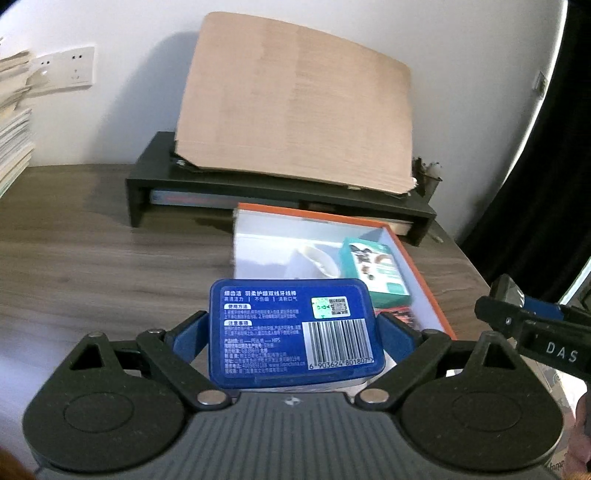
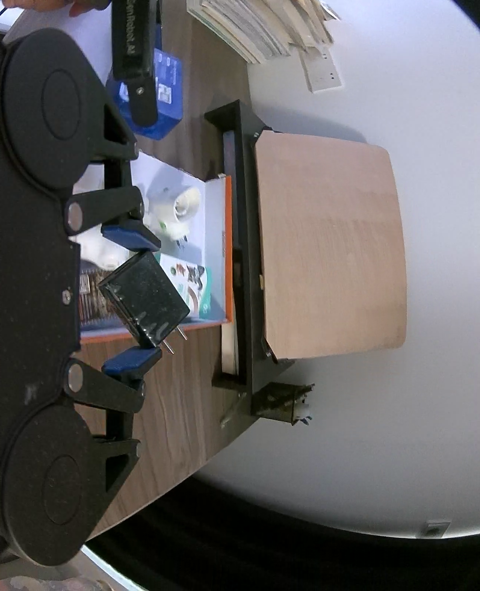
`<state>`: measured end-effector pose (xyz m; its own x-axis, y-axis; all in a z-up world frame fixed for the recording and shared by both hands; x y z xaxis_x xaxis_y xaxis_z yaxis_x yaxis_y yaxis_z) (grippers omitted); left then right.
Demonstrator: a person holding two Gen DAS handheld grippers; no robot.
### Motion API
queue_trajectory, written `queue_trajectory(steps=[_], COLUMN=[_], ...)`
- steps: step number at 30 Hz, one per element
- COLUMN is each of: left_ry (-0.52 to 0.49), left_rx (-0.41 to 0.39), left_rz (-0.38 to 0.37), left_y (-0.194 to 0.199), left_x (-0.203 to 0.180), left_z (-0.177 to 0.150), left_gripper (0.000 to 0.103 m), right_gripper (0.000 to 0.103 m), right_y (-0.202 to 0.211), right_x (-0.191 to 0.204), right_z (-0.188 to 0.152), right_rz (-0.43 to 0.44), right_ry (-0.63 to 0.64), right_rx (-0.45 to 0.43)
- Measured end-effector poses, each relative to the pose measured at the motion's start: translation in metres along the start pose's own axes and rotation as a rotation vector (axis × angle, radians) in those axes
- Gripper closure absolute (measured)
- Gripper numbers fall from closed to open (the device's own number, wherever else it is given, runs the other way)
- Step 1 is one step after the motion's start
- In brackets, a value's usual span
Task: Organize rigid objects
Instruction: 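Carry the blue box and black charger with both tools over the white box, then hold the blue box and black charger above the white box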
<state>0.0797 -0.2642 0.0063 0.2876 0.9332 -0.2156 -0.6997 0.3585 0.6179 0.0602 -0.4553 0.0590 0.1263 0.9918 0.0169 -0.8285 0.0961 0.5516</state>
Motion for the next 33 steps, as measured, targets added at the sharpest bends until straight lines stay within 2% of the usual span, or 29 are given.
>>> queue_trajectory(steps=[6, 14, 22, 33], left_ry=[-0.016, -0.044, -0.047, -0.044], left_rx=[0.011, 0.061, 0.074, 0.088], left_rz=[-0.006, 0.003, 0.046, 0.057], left_y=[-0.004, -0.009, -0.013, -0.015], left_x=[-0.027, -0.049, -0.053, -0.053], left_z=[-0.010, -0.028, -0.031, -0.035], left_gripper=[0.005, 0.005, 0.005, 0.005], right_gripper=[0.035, 0.035, 0.035, 0.035], right_y=[-0.002, -0.015, -0.022, -0.033], right_x=[-0.018, -0.019, -0.012, -0.003], right_z=[0.001, 0.006, 0.006, 0.003], right_rz=[0.028, 0.090, 0.123, 0.145], right_ry=[-0.010, -0.002, 0.027, 0.043], right_rx=[-0.012, -0.019, -0.004, 0.023])
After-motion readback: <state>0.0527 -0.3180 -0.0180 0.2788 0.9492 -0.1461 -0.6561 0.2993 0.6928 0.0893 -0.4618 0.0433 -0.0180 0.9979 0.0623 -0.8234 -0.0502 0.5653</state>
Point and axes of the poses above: each gripper's, at about its wrist camera, not at the fingertips, and y roughly against the way its jaws point, x to its left, z to its top, the point moved 4 cm from there along -y, roughly the way its jaws point, and after that the axes turned 1 degree about -x, right-handed, at the moved point
